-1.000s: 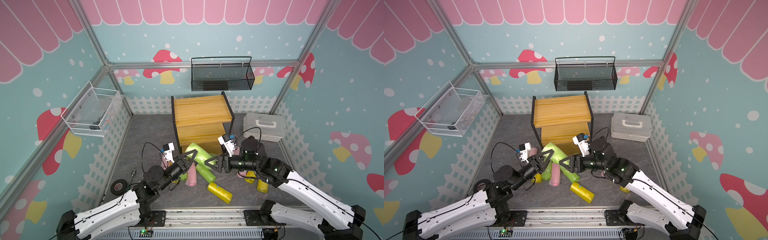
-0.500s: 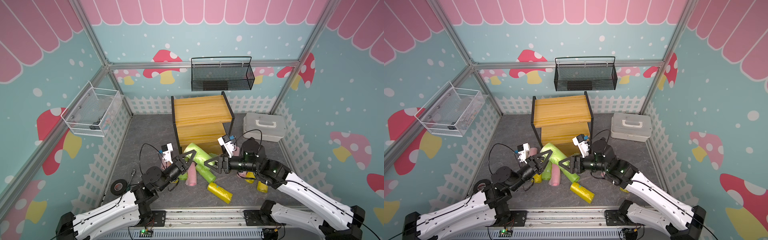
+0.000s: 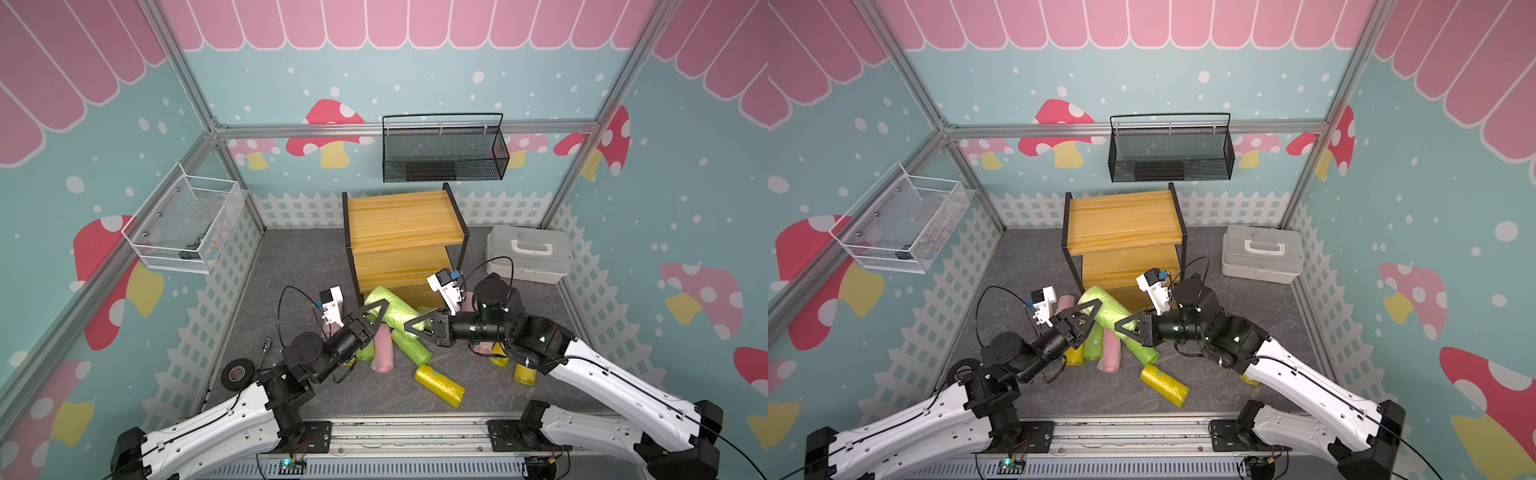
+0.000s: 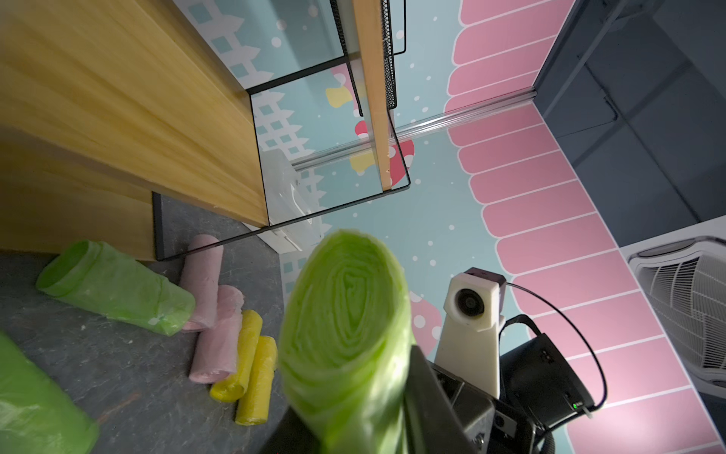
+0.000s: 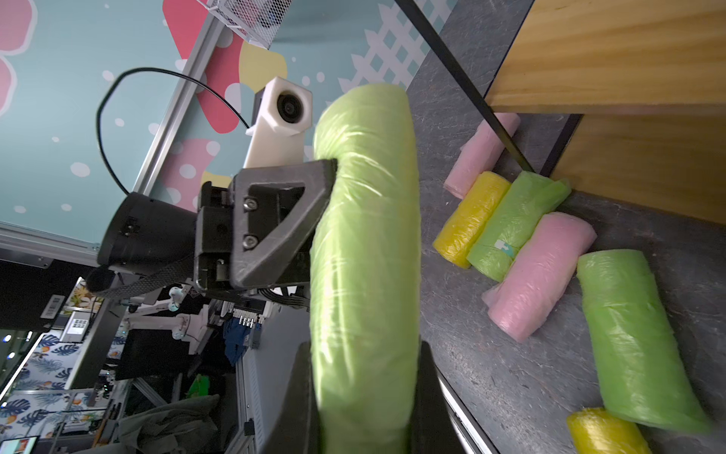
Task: Sort the rolls of trash bags by color and place them on the shelf
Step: Pick up the roll of trash bags from the center of the board.
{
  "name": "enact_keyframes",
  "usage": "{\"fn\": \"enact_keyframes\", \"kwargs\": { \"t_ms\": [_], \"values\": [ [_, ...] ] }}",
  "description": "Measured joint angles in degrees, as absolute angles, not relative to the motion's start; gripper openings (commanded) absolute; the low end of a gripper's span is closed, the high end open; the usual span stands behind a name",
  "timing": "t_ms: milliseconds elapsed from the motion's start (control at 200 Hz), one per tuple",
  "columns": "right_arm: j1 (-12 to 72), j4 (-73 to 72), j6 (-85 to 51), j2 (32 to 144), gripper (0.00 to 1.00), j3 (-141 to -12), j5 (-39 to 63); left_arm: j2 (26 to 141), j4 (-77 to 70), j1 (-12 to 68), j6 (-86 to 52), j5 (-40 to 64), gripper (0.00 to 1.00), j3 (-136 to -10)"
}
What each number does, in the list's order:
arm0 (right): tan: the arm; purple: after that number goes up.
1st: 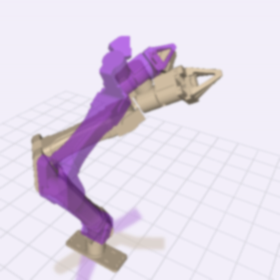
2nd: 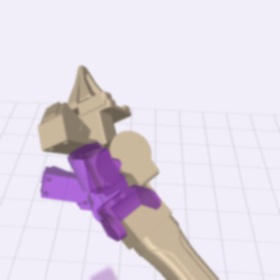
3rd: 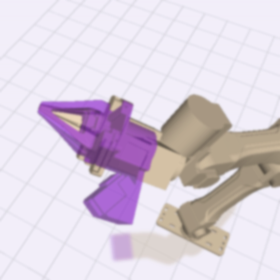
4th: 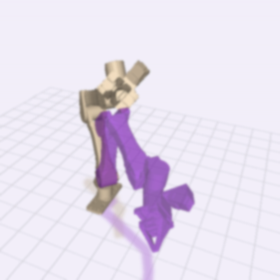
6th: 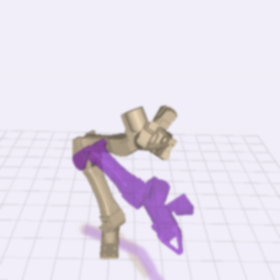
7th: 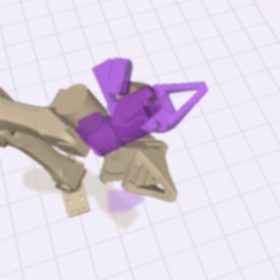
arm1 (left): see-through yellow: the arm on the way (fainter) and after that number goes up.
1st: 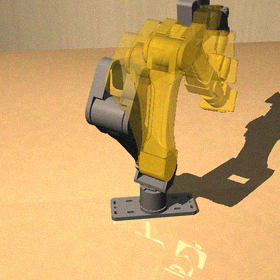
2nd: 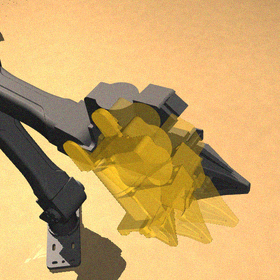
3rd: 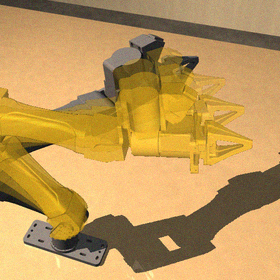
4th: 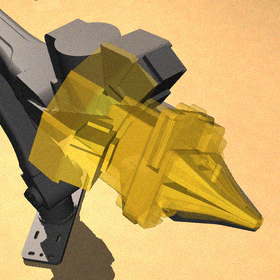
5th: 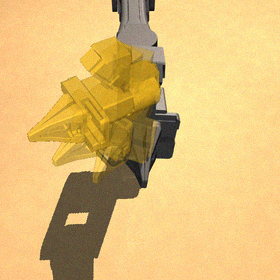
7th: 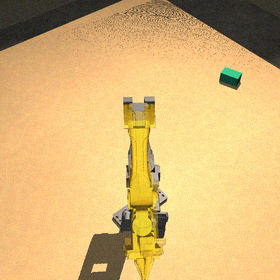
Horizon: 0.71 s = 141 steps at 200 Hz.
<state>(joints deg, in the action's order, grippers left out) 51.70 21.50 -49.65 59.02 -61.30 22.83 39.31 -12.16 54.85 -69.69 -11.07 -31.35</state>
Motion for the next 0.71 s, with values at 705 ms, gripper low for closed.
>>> {"fn": "enact_keyframes", "kwargs": {
  "t_ms": [705],
  "values": [
    [52.0,28.5,-49.7,93.8,0.00,-108.5,-5.5,28.9,39.7,55.0,-46.7,-30.7,0.95,-60.1]
  ]
}}
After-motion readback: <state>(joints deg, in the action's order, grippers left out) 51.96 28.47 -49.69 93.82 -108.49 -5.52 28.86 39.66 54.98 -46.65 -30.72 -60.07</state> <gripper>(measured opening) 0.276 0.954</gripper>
